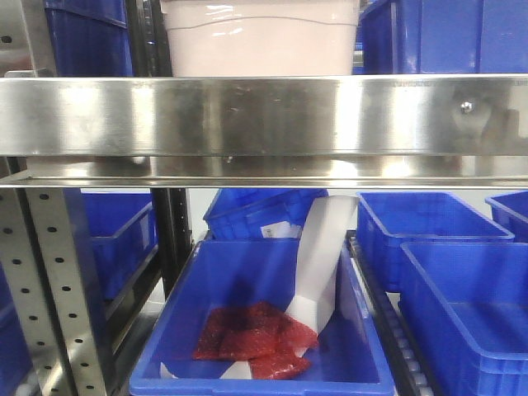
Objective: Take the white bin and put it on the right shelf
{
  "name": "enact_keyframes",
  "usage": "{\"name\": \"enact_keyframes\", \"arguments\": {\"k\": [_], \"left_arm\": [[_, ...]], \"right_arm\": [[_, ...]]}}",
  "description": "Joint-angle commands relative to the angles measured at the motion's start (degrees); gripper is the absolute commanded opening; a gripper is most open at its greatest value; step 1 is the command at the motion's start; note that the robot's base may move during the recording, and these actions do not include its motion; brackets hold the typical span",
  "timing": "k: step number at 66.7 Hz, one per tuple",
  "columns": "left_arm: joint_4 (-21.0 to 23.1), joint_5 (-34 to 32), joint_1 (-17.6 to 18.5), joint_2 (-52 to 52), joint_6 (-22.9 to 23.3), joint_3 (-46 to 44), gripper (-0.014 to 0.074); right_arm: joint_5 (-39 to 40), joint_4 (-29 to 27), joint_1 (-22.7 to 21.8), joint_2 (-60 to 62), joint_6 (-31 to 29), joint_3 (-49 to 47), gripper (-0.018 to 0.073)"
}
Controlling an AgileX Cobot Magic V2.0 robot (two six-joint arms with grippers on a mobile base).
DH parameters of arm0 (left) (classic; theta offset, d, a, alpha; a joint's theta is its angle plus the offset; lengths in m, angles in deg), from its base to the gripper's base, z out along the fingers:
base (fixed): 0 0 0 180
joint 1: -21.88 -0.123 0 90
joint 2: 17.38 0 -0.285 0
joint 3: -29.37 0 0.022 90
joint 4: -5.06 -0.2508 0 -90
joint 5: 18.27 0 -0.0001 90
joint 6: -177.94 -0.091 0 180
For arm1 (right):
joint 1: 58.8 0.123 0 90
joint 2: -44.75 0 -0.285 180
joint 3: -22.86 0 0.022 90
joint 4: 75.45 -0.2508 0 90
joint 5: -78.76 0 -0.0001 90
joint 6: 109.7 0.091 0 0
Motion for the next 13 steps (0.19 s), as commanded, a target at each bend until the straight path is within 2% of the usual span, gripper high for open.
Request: {"name": "enact_keyframes", "arguments": {"k": [1, 13], "left_arm": [[0.41, -5.43, 0.19, -0.61, -0.02, -0.02, -0.0118], [0.41, -5.43, 0.19, -0.61, -0.02, -0.02, -0.0118]], "right_arm": [[5.17, 0.47, -0.24, 1.05, -0.11, 0.01, 0.0066], [5.17, 0.47, -0.24, 1.05, -0.11, 0.01, 0.0066]]}}
